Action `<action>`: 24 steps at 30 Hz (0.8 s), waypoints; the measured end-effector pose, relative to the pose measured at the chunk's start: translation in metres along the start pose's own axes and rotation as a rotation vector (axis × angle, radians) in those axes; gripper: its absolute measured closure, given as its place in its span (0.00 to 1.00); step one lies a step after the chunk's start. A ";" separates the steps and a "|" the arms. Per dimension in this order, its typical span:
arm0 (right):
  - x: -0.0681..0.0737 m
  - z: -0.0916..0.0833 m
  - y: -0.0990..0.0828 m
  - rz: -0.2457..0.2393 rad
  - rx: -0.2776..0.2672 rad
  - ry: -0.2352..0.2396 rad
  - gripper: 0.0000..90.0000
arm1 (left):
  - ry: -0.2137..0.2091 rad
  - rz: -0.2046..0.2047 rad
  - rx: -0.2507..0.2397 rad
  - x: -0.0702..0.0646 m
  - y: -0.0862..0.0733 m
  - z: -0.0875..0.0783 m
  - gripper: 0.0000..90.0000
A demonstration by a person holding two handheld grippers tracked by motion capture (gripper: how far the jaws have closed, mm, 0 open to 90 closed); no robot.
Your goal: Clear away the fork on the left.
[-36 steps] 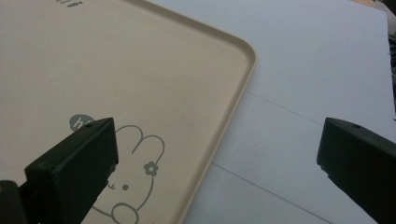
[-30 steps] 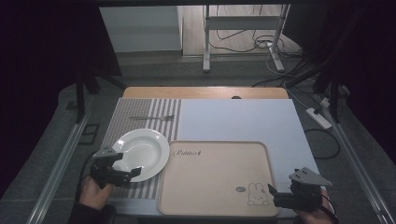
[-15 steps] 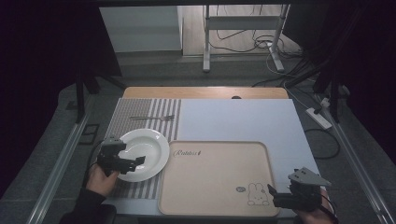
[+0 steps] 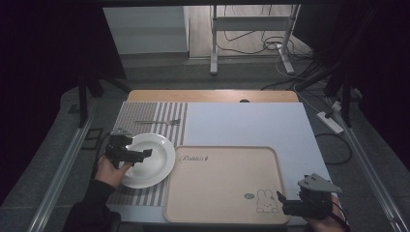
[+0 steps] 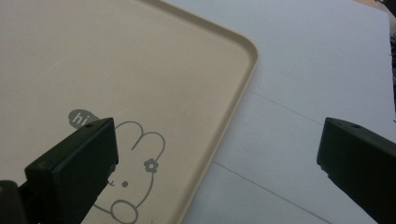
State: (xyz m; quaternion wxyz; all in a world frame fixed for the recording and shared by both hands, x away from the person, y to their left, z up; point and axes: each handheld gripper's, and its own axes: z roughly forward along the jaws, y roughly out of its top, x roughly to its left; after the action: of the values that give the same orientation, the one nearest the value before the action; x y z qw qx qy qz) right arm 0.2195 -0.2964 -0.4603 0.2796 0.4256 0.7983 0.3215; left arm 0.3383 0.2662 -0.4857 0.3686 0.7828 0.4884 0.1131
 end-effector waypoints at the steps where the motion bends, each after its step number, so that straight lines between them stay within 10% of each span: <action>1: 0.000 0.000 0.000 0.000 0.001 0.000 0.00 | -0.002 0.003 0.000 0.001 0.002 0.001 0.00; 24: 0.001 0.001 0.000 -0.011 0.012 0.002 0.00 | 0.012 0.011 0.044 0.036 0.037 0.043 0.00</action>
State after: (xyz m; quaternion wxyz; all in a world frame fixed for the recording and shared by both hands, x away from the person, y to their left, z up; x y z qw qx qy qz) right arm 0.2199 -0.2950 -0.4609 0.2780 0.4224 0.8029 0.3156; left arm 0.4043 0.2674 -0.4967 0.3477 0.7926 0.4887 0.1094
